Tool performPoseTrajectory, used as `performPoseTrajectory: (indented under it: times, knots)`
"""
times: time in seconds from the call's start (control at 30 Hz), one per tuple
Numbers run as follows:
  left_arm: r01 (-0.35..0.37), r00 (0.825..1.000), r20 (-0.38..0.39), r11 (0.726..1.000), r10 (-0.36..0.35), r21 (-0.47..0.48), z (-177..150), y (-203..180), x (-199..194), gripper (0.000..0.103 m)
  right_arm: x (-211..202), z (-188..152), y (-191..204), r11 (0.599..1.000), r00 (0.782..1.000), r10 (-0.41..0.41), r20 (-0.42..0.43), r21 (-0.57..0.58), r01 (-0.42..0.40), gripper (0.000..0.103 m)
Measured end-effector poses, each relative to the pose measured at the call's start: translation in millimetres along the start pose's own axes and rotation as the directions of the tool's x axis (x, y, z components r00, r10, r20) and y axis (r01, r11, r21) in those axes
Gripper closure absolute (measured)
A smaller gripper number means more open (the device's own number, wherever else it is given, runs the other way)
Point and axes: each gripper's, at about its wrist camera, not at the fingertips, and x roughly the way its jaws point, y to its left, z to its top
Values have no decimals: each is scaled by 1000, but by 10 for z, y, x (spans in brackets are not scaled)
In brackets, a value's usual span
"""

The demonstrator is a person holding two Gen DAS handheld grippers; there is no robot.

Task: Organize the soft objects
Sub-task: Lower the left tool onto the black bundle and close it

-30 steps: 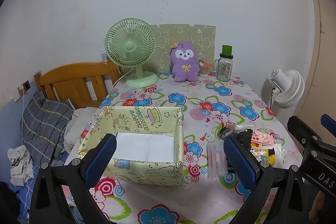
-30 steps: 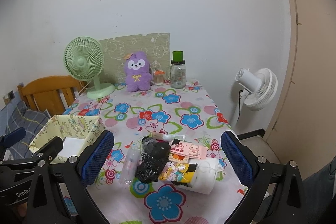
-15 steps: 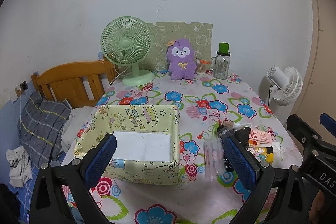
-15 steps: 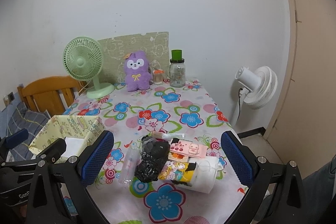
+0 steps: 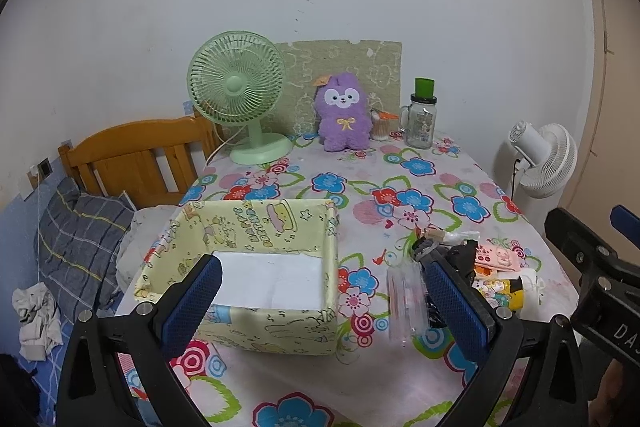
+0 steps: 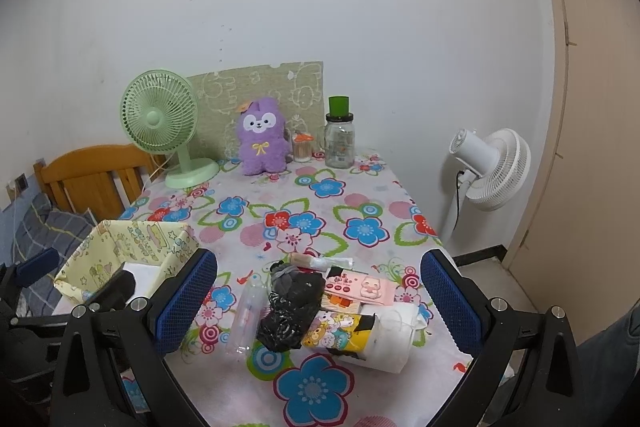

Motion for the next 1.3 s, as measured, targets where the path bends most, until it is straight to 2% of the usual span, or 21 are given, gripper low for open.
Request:
performPoseTrajectory:
  times: [0.33,0.63,0.93,1.17,1.3]
  knots:
    - [38,998,-46,999,-38,-4,-75,-220,192,0,166,-34,-197,1000,999,-3,-32,7,3,0]
    - [57,995,-90,997,-53,45,-105,-541,429,0,450,-100,-390,1000,997,2,-75,12,-1,0]
    - [89,986,-149,994,-78,66,-137,-799,716,0,749,-176,-544,1000,992,2,-126,18,0,0]
    - [134,972,-205,988,-115,81,-180,-1006,970,2,973,-250,-647,1000,985,-5,-175,20,8,0]
    - [149,967,-224,983,-123,104,-202,-1121,1083,2,1100,-289,-644,1000,980,-4,-200,10,6,3]
